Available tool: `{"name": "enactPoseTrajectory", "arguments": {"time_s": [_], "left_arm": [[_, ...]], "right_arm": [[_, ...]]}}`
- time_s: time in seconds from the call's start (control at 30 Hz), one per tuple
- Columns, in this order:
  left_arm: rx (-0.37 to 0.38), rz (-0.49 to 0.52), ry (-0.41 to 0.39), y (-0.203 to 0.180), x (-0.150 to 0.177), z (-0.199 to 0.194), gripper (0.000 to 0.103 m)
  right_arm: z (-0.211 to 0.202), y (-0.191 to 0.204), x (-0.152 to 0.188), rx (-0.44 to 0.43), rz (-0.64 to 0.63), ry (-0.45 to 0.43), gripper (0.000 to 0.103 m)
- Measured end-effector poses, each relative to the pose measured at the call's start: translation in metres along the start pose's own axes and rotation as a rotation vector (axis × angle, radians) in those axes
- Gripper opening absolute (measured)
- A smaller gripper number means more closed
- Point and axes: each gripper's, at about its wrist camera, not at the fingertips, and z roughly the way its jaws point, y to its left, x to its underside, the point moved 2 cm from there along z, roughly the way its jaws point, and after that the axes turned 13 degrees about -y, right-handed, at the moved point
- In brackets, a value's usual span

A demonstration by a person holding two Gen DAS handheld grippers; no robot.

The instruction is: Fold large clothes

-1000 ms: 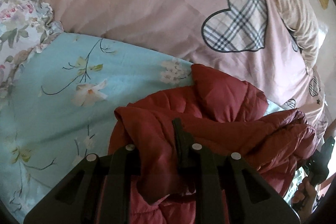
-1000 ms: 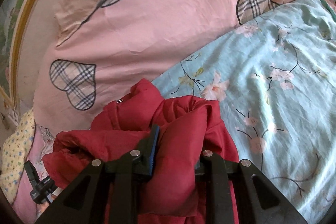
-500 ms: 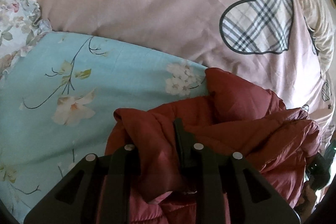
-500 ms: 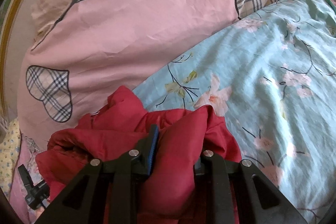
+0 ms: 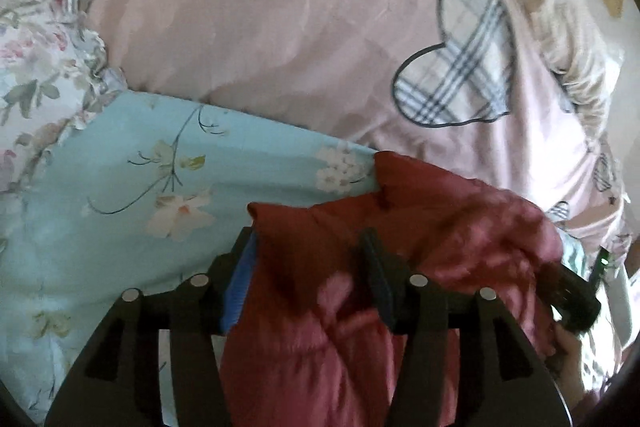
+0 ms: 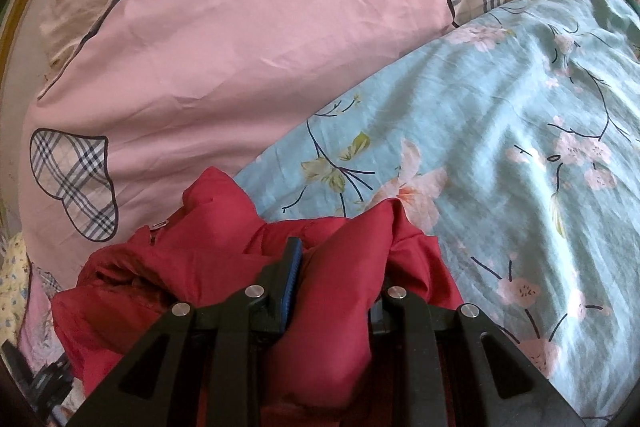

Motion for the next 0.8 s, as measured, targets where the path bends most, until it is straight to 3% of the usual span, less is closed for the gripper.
{"name": "enactPoseTrajectory", "arguments": {"time_s": [0.17, 0.3, 0.47, 0.6, 0.7, 0.8], "left_arm": [[0.09, 0.067, 0.023, -0.026, 0.025, -0.031, 0.052], [0.154, 0.157, 0.099, -0.059, 0.064, -0.028, 0.052], [0.065, 0.267, 0.101, -0.075, 0.086, -0.009, 0.052], [0.038, 0.268, 0.109, -0.07, 0.089, 0.007, 0.054], [0.032, 0.282, 0.103, -0.07, 0.089, 0.01, 0.054], [0.027, 0.282, 0.102, -0.069, 0.088, 0.01, 0.054]], "right_arm": [[0.003, 0.0, 0.001, 0.009, -0.001, -0.001, 0.022], [0.003, 0.001, 0.001, 0.011, -0.006, 0.0, 0.023], [0.0, 0.004, -0.003, -0.005, -0.011, 0.009, 0.03], [-0.035, 0.012, -0.018, -0.047, -0.01, -0.015, 0.047], [-0.072, 0.023, -0.025, -0.063, -0.083, -0.082, 0.063], [-0.101, 0.041, -0.016, -0.09, -0.223, -0.105, 0.067]]}}
